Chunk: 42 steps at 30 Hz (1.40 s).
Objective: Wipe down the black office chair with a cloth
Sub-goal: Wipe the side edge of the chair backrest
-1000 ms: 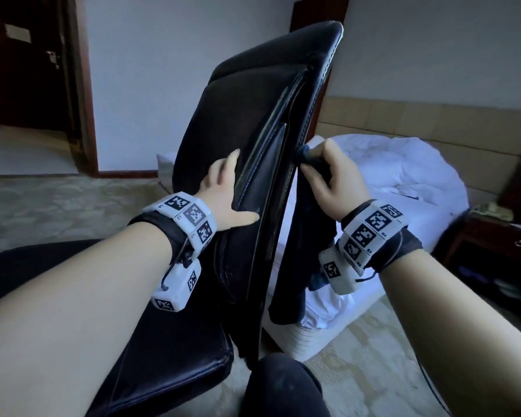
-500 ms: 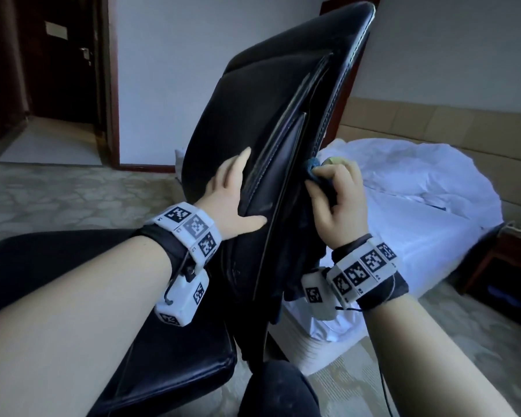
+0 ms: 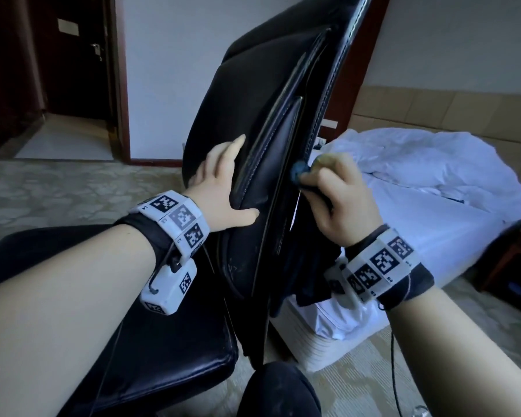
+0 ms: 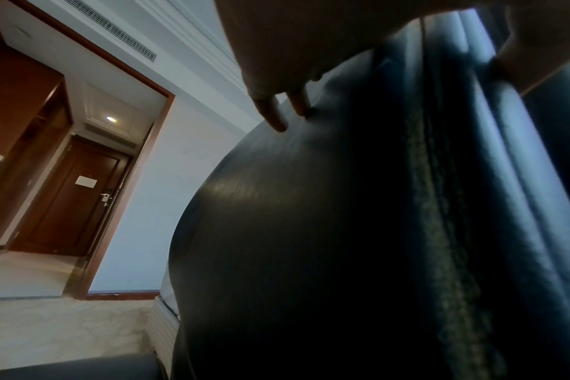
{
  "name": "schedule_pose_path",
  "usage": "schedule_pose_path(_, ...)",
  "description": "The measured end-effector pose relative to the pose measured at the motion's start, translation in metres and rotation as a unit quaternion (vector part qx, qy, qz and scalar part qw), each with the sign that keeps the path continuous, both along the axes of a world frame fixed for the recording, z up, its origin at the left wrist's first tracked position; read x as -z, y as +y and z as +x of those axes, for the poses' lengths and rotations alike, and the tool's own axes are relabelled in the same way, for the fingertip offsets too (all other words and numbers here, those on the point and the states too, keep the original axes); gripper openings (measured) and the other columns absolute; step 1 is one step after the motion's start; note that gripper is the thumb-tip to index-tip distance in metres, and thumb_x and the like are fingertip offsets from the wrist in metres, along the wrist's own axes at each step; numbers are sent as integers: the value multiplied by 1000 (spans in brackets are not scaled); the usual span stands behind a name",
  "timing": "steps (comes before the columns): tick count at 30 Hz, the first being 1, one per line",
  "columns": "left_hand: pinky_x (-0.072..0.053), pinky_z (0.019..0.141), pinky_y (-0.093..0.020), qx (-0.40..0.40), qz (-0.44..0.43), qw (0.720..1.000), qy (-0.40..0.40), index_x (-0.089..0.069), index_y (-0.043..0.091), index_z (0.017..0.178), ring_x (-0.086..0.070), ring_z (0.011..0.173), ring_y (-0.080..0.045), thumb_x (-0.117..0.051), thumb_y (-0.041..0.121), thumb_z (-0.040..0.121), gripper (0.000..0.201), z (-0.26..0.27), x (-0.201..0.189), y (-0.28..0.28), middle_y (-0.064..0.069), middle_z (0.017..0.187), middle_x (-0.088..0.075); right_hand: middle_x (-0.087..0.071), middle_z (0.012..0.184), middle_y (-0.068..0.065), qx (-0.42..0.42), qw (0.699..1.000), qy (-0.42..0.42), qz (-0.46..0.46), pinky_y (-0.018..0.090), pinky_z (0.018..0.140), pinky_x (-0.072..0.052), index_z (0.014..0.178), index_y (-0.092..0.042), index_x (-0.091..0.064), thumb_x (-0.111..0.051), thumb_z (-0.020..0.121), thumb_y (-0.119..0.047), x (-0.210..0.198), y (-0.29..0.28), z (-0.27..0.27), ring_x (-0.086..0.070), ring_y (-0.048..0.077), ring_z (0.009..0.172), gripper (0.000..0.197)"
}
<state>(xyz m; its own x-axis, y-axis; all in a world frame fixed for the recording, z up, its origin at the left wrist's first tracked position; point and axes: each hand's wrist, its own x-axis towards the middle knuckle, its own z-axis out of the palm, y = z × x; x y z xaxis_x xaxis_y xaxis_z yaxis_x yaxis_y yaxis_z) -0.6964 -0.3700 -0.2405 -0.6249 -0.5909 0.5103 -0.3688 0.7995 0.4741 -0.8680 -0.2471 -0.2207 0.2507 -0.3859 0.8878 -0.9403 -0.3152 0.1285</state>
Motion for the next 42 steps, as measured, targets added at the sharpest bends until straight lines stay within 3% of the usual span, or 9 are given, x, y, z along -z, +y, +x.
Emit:
schedule_pose_path(4, -9, 114, -42, -34, -25, 999, -21, 14, 39, 143, -8, 140, -22, -60, 53, 59, 113, 1, -2, 1, 15, 150, 11, -53, 93, 26, 21, 996, -24, -87, 1, 84, -30, 87, 3, -63, -62, 80, 3, -35, -7, 8, -44, 15, 89, 7)
schedule_pose_path(10, -8, 112, -42, -83, -73, 993, -33, 7, 38, 144, -7, 140, -21, -71, 42, 69, 108, -3, -5, -2, 11, 152, 14, -53, 93, 18, 22, 998, -61, 23, 11, 80, -37, 89, -1, -62, -55, 84, -10, 33, -8, 4, -47, 14, 89, 13)
schedule_pose_path(13, -6, 112, -41, -81, -77, 993, -27, 2, 35, 145, -7, 140, -22, -69, 40, 70, 103, -11, -2, -3, 8, 152, 11, -51, 98, 4, 6, 978, -210, -18, 2, 87, -31, 92, -3, -56, -52, 86, -9, 30, -16, -11, -47, 2, 94, 9)
schedule_pose_path(16, -8, 112, -43, -82, -58, 995, -17, 1, 33, 146, -9, 140, -23, -68, 37, 72, 101, -20, 0, -3, 6, 153, 7, -49, 77, -16, 25, 930, -363, 40, -1, 67, -33, 88, -15, -48, -52, 92, -9, 19, -33, -12, -49, -11, 70, 8)
schedule_pose_path(21, -10, 112, -44, -51, -17, 998, -10, 8, 32, 146, -10, 140, -25, -68, 31, 76, 104, -27, -1, -5, 8, 153, 8, -45, 67, -16, 24, 925, -375, 48, 3, 63, -35, 72, -32, -37, -53, 92, -12, 24, -42, -13, -47, -15, 63, 33)
schedule_pose_path(30, -13, 115, -45, 9, 41, 999, 32, 23, 41, 138, -4, 143, -28, -74, 30, 74, 116, -16, 8, 11, 2, 155, 13, -45, 68, -17, 13, 944, -318, 89, 3, 63, -35, 84, -14, -43, -55, 91, -10, 23, -6, 1, -47, -7, 61, 15)
schedule_pose_path(35, -17, 115, -49, 10, 56, 998, 30, 22, 38, 142, -8, 144, -26, -71, 26, 78, 113, -1, 10, 22, -1, 156, 12, -46, 99, 3, 22, 957, -270, 103, 0, 81, -29, 96, -2, -58, -60, 86, -4, 21, 17, 19, -41, 10, 94, 10)
schedule_pose_path(39, -14, 116, -35, 14, 66, 996, 54, 19, 31, 144, -8, 144, -18, -67, 21, 82, 106, 3, 15, 26, -1, 157, 10, -47, 91, 8, 41, 953, -279, 107, 14, 73, -28, 87, -14, -45, -61, 86, -7, 26, 15, 33, -43, 16, 86, 18)
schedule_pose_path(42, -14, 112, -28, 18, 57, 996, 64, 17, 28, 145, -8, 144, -15, -66, 20, 83, 104, 4, 19, 26, -1, 157, 9, -48, 92, 6, 35, 955, -272, 113, 14, 75, -30, 91, -7, -51, -60, 87, -7, 31, 15, 29, -45, 17, 86, 10)
